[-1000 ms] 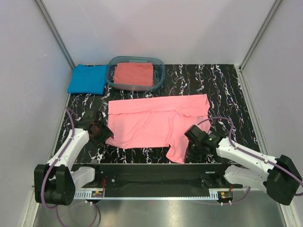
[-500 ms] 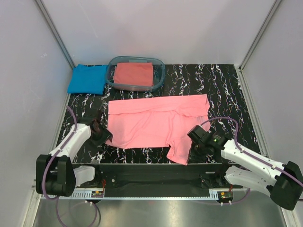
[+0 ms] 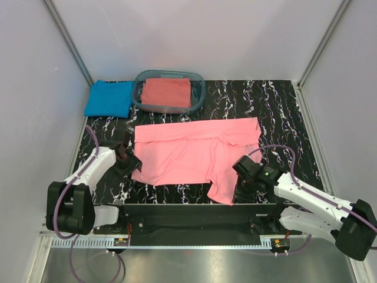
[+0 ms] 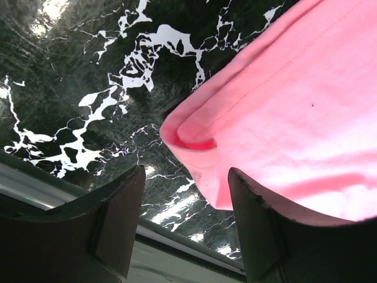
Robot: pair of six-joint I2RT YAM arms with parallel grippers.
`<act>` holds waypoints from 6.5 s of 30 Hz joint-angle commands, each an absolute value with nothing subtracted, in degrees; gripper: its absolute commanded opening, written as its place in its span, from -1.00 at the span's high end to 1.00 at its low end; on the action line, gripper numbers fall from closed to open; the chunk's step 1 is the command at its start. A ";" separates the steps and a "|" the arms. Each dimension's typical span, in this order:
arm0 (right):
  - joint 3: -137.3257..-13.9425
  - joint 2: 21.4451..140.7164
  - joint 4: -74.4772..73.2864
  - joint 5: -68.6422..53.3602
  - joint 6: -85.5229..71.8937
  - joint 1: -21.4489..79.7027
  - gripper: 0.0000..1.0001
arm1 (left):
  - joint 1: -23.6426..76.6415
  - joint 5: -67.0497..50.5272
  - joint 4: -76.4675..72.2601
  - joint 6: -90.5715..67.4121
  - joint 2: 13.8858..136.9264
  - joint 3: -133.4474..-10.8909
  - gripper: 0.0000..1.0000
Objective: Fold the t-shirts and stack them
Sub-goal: Fold the tshirt
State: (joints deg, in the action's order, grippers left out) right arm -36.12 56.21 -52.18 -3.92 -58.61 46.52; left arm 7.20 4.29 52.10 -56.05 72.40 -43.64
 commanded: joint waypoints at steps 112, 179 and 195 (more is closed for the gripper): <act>-110.21 115.57 -66.09 -11.60 -18.81 -2.28 1.00 | 4.66 11.43 53.26 -40.08 112.76 -87.89 1.00; -86.48 114.60 -44.12 -28.74 -34.28 6.68 -0.17 | 14.15 -4.66 41.75 -32.08 86.22 -65.48 0.10; -93.32 121.89 -44.03 -27.69 -34.10 6.68 0.55 | 14.15 -4.13 42.10 -31.64 88.07 -67.15 0.10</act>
State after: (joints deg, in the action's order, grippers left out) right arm -88.79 119.70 -44.73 -28.03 -34.02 6.74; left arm 13.93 -3.70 42.98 -32.51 88.14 -65.47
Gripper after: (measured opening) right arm 0.272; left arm 0.452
